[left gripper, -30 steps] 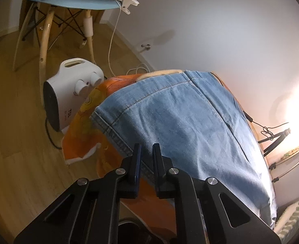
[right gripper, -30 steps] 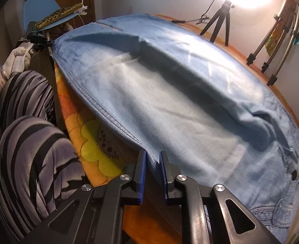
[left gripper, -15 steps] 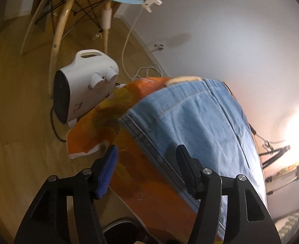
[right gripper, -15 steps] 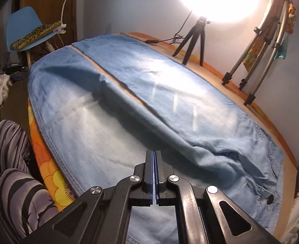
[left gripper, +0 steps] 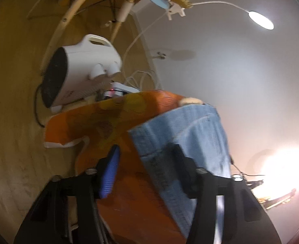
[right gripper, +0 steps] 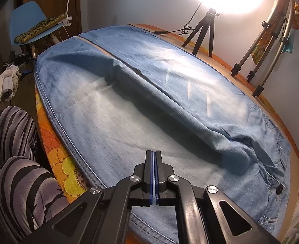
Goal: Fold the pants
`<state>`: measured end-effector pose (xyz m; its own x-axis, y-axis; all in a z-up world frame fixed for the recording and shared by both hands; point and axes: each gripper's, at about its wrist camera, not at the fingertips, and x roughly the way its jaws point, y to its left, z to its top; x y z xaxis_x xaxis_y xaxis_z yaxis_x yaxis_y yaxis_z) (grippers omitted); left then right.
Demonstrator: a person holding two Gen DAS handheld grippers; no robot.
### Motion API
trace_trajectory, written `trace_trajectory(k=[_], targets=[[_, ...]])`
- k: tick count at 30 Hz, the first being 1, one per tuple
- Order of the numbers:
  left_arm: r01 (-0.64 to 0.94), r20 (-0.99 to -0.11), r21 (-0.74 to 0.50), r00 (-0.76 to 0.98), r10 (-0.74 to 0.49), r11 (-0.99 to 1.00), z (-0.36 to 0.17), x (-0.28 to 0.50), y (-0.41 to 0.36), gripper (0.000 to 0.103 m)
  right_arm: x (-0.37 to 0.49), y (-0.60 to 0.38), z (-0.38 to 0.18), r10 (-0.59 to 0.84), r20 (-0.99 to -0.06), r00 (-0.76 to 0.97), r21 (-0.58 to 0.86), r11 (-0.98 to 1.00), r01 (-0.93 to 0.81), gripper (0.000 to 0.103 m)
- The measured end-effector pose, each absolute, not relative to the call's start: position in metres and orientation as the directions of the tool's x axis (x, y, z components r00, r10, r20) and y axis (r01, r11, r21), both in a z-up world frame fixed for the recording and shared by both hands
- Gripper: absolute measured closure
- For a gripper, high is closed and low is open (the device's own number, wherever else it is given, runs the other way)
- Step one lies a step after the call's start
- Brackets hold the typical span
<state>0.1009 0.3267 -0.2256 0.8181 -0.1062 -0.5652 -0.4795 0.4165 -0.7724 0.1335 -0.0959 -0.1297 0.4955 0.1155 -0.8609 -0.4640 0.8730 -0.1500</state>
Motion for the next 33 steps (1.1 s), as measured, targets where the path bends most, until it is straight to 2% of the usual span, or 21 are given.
trace_trajectory(k=[2, 3, 6, 11, 12, 13, 15, 16, 19, 26, 31, 33], targets=[[-0.471, -0.568, -0.756, 0.817, -0.098, 0.454, -0.216, 0.106, 0.321, 0.074, 0.133, -0.094, -0.131, 0.116, -0.862, 0.494, -0.149, 0.872, -0.466, 0.103], [-0.473, -0.573, -0.744, 0.815, -0.086, 0.472, -0.212, 0.107, 0.319, 0.084, 0.133, -0.094, -0.131, 0.116, -0.863, 0.492, -0.150, 0.871, -0.469, 0.103], [-0.473, -0.573, -0.726, 0.818, -0.058, 0.500, -0.202, 0.110, 0.316, 0.091, 0.130, -0.091, -0.133, 0.115, -0.862, 0.493, -0.157, 0.865, -0.476, 0.103], [-0.479, -0.578, -0.702, 0.816, -0.029, 0.527, -0.191, 0.110, 0.310, 0.094, 0.123, -0.090, -0.133, 0.121, -0.862, 0.493, -0.157, 0.860, -0.486, 0.103], [-0.470, -0.575, -0.700, 0.818, -0.032, 0.538, -0.187, 0.111, 0.309, 0.094, 0.121, -0.090, -0.134, 0.124, -0.864, 0.488, -0.159, 0.853, -0.497, 0.100], [-0.462, -0.571, -0.697, 0.820, -0.035, 0.549, -0.183, 0.113, 0.308, 0.094, 0.118, -0.089, -0.135, 0.132, -0.868, 0.478, -0.156, 0.842, -0.516, 0.097], [-0.443, -0.560, -0.696, 0.827, -0.042, 0.565, -0.172, 0.117, 0.307, 0.094, 0.112, -0.087, -0.137, 0.155, -0.875, 0.458, -0.140, 0.825, -0.547, 0.075], [-0.434, -0.554, -0.693, 0.831, -0.040, 0.576, -0.165, 0.119, 0.307, 0.094, 0.107, -0.087, -0.138, 0.175, -0.877, 0.447, -0.126, 0.815, -0.566, 0.073], [-0.408, -0.537, -0.685, 0.843, -0.040, 0.604, -0.143, 0.131, 0.307, 0.095, 0.093, -0.083, -0.141, 0.218, -0.891, 0.398, -0.091, 0.773, -0.628, 0.071], [-0.362, -0.513, -0.656, 0.857, -0.040, 0.662, -0.106, 0.163, 0.293, 0.095, 0.081, -0.073, -0.156, 0.204, -0.913, 0.354, -0.105, 0.720, -0.686, 0.067], [-0.343, -0.496, -0.670, 0.867, -0.053, 0.658, -0.092, 0.179, 0.287, 0.095, 0.089, -0.070, -0.169, 0.156, -0.923, 0.352, -0.138, 0.720, -0.681, 0.067], [-0.335, -0.494, -0.660, 0.868, -0.052, 0.672, -0.085, 0.185, 0.283, 0.095, 0.090, -0.071, -0.168, 0.159, -0.922, 0.352, -0.133, 0.725, -0.676, 0.070]])
